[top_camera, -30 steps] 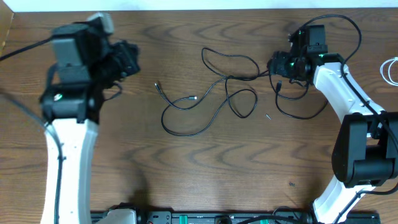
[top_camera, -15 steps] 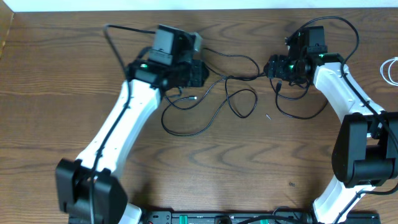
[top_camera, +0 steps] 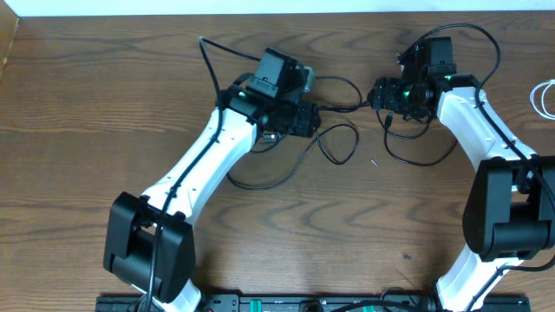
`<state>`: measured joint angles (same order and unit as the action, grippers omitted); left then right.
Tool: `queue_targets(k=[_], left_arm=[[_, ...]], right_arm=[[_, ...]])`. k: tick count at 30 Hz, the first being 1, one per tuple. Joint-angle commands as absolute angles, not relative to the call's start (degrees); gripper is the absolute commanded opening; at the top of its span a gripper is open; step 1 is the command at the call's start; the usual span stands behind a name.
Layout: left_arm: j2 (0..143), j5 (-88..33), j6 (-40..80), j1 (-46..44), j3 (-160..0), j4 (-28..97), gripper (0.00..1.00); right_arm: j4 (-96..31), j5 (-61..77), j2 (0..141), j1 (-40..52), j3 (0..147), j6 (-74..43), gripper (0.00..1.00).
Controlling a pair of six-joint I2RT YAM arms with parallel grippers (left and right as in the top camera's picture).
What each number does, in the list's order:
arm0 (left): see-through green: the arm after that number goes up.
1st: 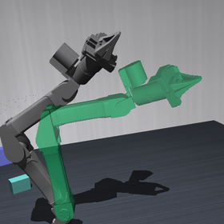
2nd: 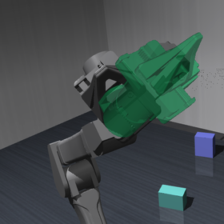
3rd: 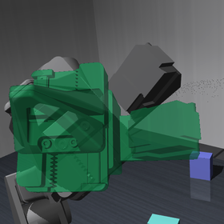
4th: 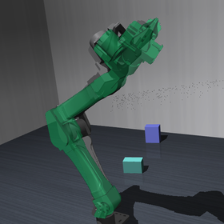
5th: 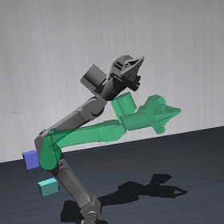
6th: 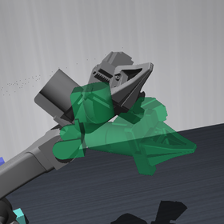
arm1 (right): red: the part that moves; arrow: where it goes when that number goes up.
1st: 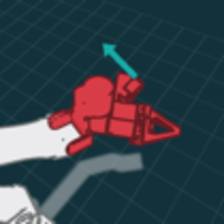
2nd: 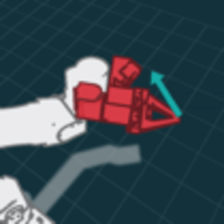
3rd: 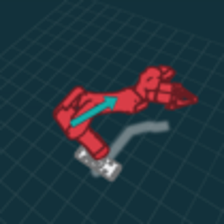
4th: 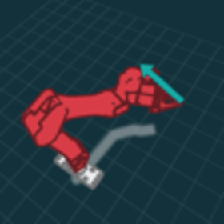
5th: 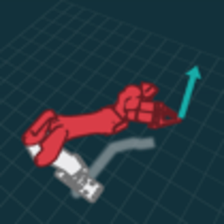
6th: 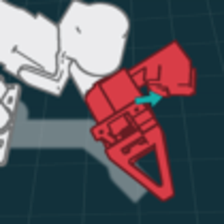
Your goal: Untangle cables
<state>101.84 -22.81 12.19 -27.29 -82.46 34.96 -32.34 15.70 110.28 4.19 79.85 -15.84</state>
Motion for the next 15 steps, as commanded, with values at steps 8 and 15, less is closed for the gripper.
queue_targets(k=[8, 15], left_arm=[[105.32, -23.27, 12.32, -30.48, -83.20, 31.55, 0.51], [108.55, -18.02, 14.33, -31.11, -83.20, 29.78, 0.61]], right_arm=[[-33.04, 16.23, 110.87, 4.16, 79.81, -14.66, 0.78], [-33.26, 16.21, 110.87, 4.16, 79.81, -14.48, 0.79]])
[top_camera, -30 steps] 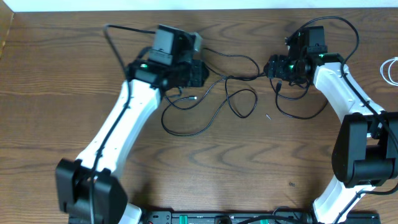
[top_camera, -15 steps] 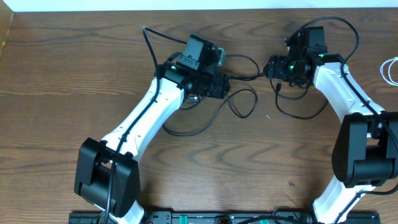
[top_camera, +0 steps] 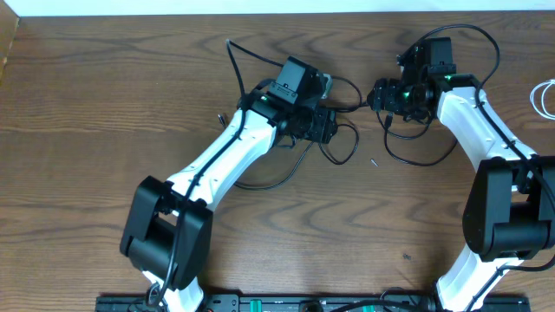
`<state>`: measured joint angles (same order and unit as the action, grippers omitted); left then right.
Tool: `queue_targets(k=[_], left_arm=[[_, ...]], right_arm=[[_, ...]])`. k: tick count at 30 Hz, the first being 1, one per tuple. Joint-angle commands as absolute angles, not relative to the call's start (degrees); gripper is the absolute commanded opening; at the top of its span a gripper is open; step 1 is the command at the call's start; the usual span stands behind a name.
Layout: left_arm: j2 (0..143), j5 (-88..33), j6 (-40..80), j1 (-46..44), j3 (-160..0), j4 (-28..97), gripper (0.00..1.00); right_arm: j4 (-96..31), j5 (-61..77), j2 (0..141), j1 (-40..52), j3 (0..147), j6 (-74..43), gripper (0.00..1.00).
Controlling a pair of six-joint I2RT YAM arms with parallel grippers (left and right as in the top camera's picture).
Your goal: Untangle cables
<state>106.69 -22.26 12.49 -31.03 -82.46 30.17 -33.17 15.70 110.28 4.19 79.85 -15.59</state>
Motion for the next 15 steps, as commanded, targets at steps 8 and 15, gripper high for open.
queue_targets(k=[8, 15], left_arm=[[113.51, -12.78, 16.32, -31.11, -83.15, 26.92, 0.61], [114.65, -12.78, 15.86, -30.65, -83.18, 26.46, 0.08]], right_arm=[[-33.26, 16.21, 110.87, 4.23, 79.81, -14.48, 0.79], [-33.23, 16.23, 110.87, 4.23, 79.81, -14.17, 0.79]])
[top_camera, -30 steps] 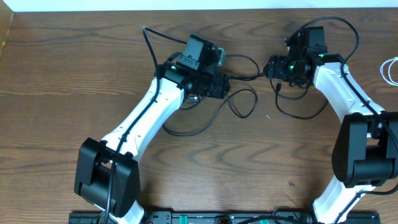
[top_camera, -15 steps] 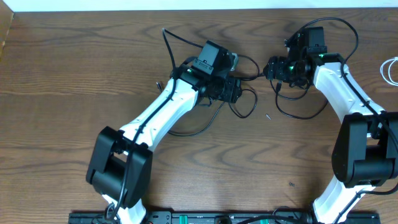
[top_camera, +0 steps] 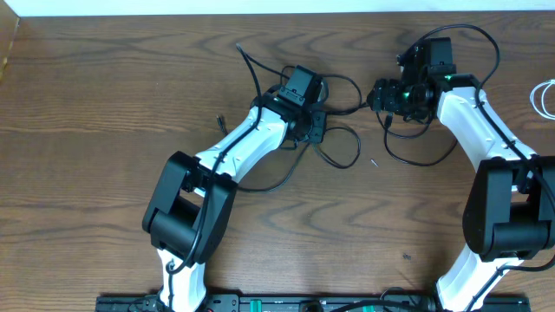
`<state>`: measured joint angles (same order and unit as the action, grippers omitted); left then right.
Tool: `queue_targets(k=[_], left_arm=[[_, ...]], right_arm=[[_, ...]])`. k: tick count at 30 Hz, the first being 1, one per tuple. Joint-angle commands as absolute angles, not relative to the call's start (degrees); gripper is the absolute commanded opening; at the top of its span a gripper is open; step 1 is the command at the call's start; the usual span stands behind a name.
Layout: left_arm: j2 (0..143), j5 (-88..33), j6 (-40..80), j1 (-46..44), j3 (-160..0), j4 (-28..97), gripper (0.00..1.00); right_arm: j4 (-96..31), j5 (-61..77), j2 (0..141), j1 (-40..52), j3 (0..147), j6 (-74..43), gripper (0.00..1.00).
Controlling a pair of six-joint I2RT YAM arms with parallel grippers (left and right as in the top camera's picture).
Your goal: Untangle cables
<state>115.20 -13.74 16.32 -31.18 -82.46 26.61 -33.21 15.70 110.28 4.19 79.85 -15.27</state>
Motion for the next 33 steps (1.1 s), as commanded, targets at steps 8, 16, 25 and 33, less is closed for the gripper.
queue_targets(k=[8, 16, 25, 33], left_arm=[[104.92, -16.21, 9.89, -27.40, -83.61, 32.62, 0.07], [96.60, -29.39, 4.67, -23.68, -83.61, 42.52, 0.07], [96.55, -42.30, 2.13, -20.14, -83.61, 47.48, 0.08], [96.55, -50.50, 2.20, -15.29, -83.61, 47.57, 0.07]], right_arm=[[-33.17, 16.23, 110.87, 4.21, 79.81, -14.04, 0.79], [-32.49, 27.05, 110.85, 4.16, 79.81, -10.96, 0.79], [-31.86, 49.89, 108.53, 4.43, 79.83, 2.39, 0.80], [-36.47, 47.48, 108.47, 7.73, 79.81, 13.41, 0.84]])
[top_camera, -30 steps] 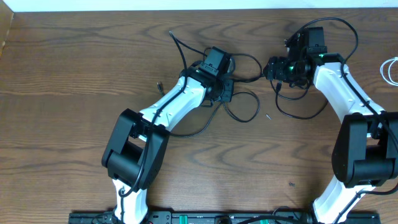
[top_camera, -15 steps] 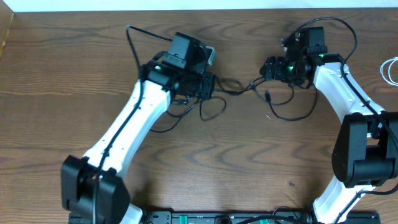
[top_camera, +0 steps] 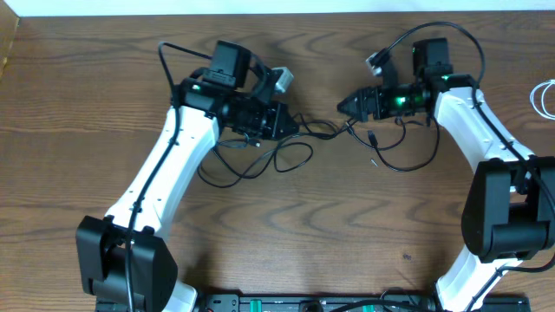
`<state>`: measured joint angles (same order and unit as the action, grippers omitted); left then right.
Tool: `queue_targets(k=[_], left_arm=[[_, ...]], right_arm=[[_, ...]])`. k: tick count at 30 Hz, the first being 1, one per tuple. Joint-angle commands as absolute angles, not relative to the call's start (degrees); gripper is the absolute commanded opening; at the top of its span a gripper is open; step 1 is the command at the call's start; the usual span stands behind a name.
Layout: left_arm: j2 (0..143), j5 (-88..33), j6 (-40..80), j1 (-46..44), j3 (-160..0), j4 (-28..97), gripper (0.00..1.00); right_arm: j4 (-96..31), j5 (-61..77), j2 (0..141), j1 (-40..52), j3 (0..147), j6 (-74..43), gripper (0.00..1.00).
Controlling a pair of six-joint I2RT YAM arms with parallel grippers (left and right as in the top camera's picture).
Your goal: Untangle cables
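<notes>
A tangle of thin black cables (top_camera: 286,156) lies mid-table, looping between the two arms. My left gripper (top_camera: 284,123) reaches in from the left and is shut on a strand at the tangle's upper left. My right gripper (top_camera: 345,106) lies level and points left, its fingers closed to a point on a black strand that runs over to the left gripper. More black cable (top_camera: 408,160) curls below the right wrist. Where the strands cross under the grippers is hidden.
A coil of white cable (top_camera: 546,97) lies at the right table edge. The left arm's base (top_camera: 121,264) stands at the front left and the right arm's base (top_camera: 507,221) at the front right. A pale wall strip (top_camera: 277,6) borders the table's far edge.
My left arm has swung back to the left and its gripper now sits left of centre with the cable. The right gripper has turned level and moved left. The cable loops have shifted left and spread.
First my left gripper was at the tangle's left and the right gripper held still on the cable's right end. The left arm then stood further right at each moment, bunching the loops. Now it is back left, and the right gripper has moved toward it.
</notes>
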<state>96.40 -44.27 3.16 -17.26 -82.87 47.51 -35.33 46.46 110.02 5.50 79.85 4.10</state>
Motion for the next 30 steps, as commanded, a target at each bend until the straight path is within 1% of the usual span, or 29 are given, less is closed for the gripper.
queue_targets(k=[1, 3, 6, 12, 16, 18, 22, 25, 28, 30], left_arm=[[96.55, -51.13, 2.26, -14.63, -83.61, 47.57, 0.08], [96.55, -52.14, 2.44, -13.63, -83.61, 47.75, 0.07], [96.55, -52.07, 2.81, -13.41, -83.61, 48.23, 0.07], [96.55, -52.03, 2.76, -13.41, -83.61, 49.47, 0.08], [96.55, -52.03, 2.79, -13.41, -83.61, 49.45, 0.07], [96.55, -52.03, 2.79, -13.41, -83.61, 49.47, 0.07], [96.55, -52.03, 2.79, -13.41, -83.61, 49.47, 0.08], [96.55, -52.03, 2.79, -13.41, -83.61, 49.45, 0.08], [96.55, -51.81, 2.79, -13.41, -83.61, 49.45, 0.07], [96.55, -51.81, 2.79, -13.41, -83.61, 49.45, 0.07]], right_arm=[[-36.99, 46.85, 108.47, 8.75, 79.81, 16.43, 0.84], [-37.15, 43.92, 108.47, 11.25, 79.81, 20.43, 0.86], [-36.99, 39.92, 108.47, 14.44, 79.81, 23.18, 0.87], [-36.64, 39.75, 108.47, 18.00, 79.81, 27.53, 0.88], [-35.68, 39.72, 108.55, 19.05, 79.81, 27.49, 0.85], [-34.89, 39.70, 108.77, 19.20, 79.81, 27.22, 0.82], [-33.82, 39.11, 109.38, 19.25, 79.81, 26.61, 0.71], [-33.15, 39.11, 109.89, 19.22, 79.81, 26.61, 0.66], [-32.67, 39.13, 110.02, 19.22, 79.81, 26.61, 0.57], [-32.29, 39.20, 110.02, 19.22, 79.81, 25.78, 0.47]])
